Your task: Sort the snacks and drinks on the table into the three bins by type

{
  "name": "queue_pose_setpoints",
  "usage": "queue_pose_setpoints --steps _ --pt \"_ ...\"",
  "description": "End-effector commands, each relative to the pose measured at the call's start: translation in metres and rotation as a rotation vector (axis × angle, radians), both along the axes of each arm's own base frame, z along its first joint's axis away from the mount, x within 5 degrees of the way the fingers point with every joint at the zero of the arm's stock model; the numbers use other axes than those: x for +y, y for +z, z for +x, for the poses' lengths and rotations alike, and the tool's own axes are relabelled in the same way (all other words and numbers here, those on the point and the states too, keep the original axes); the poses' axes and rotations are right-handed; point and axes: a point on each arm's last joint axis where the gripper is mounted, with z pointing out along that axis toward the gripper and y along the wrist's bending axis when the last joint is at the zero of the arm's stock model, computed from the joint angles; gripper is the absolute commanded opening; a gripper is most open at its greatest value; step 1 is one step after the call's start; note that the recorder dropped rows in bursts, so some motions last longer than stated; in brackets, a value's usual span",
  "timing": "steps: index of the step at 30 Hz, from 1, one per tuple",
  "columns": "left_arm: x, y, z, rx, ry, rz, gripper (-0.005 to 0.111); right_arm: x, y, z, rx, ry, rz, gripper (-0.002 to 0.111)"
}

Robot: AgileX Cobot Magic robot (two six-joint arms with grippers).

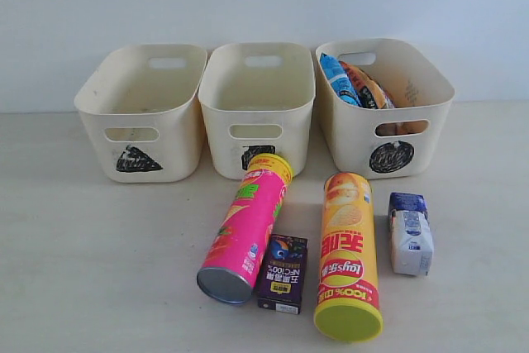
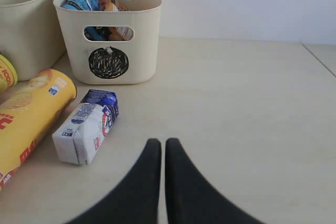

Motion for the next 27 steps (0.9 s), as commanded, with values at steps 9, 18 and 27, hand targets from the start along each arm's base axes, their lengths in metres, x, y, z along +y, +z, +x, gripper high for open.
queue_pose_setpoints --steps 9,18,27 --pt "0.0 0.01 0.001 -0.106 -0.007 0.047 0.004 0.0 0.0 0.0 -0.013 -0.001 -0.004 0.0" --pt "0.002 0.049 -0.002 -0.518 0.006 -0.315 0.004 0.0 0.0 0.0 -0.012 -0.001 -0.004 0.0" --pt "0.001 0.101 0.007 -0.598 -0.015 -0.363 0.004 0.0 0.0 0.0 -0.012 -0.002 0.0 0.0"
